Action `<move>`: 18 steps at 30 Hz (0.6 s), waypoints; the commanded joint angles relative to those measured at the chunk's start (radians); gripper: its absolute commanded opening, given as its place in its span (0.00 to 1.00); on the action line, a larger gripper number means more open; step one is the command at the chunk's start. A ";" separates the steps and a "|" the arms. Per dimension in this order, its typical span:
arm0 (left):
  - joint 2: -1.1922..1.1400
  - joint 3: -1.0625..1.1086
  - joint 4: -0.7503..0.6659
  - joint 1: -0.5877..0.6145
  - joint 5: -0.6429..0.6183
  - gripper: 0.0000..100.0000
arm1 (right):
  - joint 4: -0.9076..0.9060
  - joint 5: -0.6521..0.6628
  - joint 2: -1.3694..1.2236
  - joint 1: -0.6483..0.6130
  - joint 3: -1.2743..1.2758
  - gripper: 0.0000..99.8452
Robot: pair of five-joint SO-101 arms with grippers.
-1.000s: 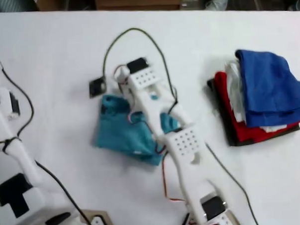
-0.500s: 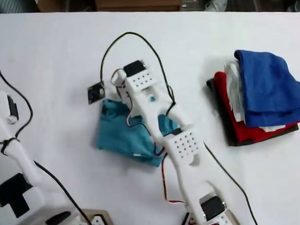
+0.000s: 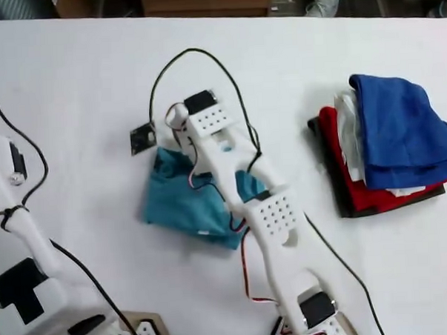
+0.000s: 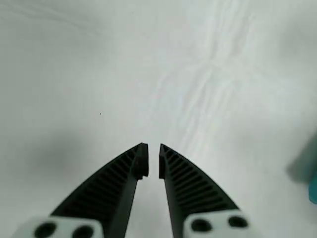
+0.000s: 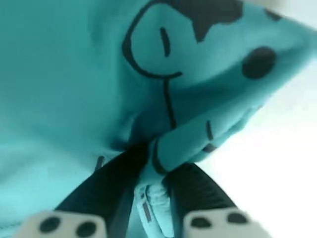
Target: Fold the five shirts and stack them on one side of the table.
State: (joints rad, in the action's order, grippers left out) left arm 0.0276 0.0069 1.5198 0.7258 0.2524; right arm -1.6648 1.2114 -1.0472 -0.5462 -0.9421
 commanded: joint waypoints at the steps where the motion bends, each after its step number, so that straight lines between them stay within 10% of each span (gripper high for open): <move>1: 0.057 -0.005 0.002 0.006 0.003 0.07 | 0.031 -0.135 0.010 0.028 -0.175 0.19; 5: 0.057 -0.008 -0.012 0.008 0.003 0.07 | 0.053 -0.126 0.008 0.012 -0.270 0.34; 18: 0.054 -0.005 -0.034 0.009 0.000 0.07 | -0.002 -0.114 -0.111 -0.036 -0.285 0.30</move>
State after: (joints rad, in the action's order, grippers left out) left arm 0.0276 0.0069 1.5014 0.7288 0.2524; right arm -1.6372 1.0902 -1.1607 -0.5677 -1.1953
